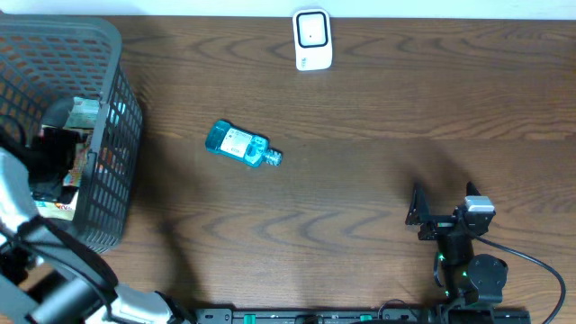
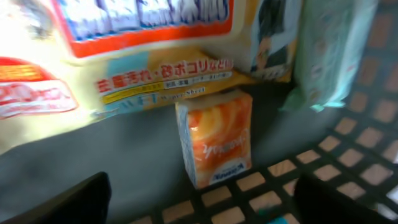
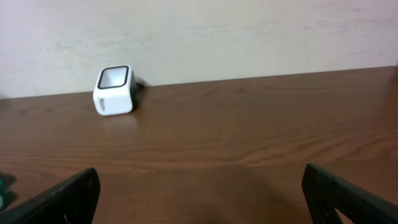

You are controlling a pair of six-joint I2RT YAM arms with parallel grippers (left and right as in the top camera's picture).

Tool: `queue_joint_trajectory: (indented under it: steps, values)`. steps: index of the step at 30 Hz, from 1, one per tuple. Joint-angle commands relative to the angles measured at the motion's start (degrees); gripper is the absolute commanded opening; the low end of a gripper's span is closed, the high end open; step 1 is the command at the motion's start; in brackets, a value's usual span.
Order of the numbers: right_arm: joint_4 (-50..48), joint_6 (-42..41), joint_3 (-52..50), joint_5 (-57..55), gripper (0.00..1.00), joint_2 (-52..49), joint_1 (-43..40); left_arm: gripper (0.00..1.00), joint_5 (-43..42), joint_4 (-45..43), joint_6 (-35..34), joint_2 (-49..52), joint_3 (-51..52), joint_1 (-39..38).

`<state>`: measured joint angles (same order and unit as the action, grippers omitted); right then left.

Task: Scan the item barcode
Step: 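Reach the left gripper back into the basket toward the orange box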

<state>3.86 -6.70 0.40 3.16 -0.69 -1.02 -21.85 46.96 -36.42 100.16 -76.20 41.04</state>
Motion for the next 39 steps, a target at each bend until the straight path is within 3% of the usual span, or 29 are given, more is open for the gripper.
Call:
queue_joint_trajectory:
  steps: [1,5,13,18,26,27,29,35,39]
  values:
    - [0.2,0.4,-0.1,0.0,0.99,0.3,-0.5,0.84,-1.5,-0.4,1.5,3.2,0.0,-1.6]
    - [0.2,0.4,-0.1,0.0,0.99,0.3,-0.5,0.75,-0.4,-1.4,2.1,5.6,0.0,-3.6]
    - [0.2,0.4,-0.1,0.0,0.99,0.3,-0.5,0.61,9.6,-1.9,1.7,7.1,1.0,-7.4]
    - [0.2,0.4,-0.1,0.0,0.99,0.3,-0.5,0.47,9.7,-5.5,1.2,7.1,3.3,-9.6]
    - [0.2,0.4,-0.1,0.0,0.99,0.3,-0.5,0.46,17.2,-7.3,-3.3,7.1,7.1,-11.2]
    - [0.2,0.4,-0.1,0.0,0.99,0.3,-0.5,0.4,17.2,-7.8,-3.3,7.1,7.6,-11.2]
    - [0.2,0.4,-0.1,0.0,0.99,0.3,-0.5,0.08,17.2,-8.0,-3.4,7.1,8.4,-11.2]
    - [0.2,0.4,-0.1,0.0,0.99,0.3,-0.5,0.07,18.4,-6.5,-6.3,5.4,8.5,-11.2]
    - [0.2,0.4,-0.1,0.0,0.99,0.3,-0.5,0.07,19.8,-5.5,-6.4,-1.2,8.2,-11.2]
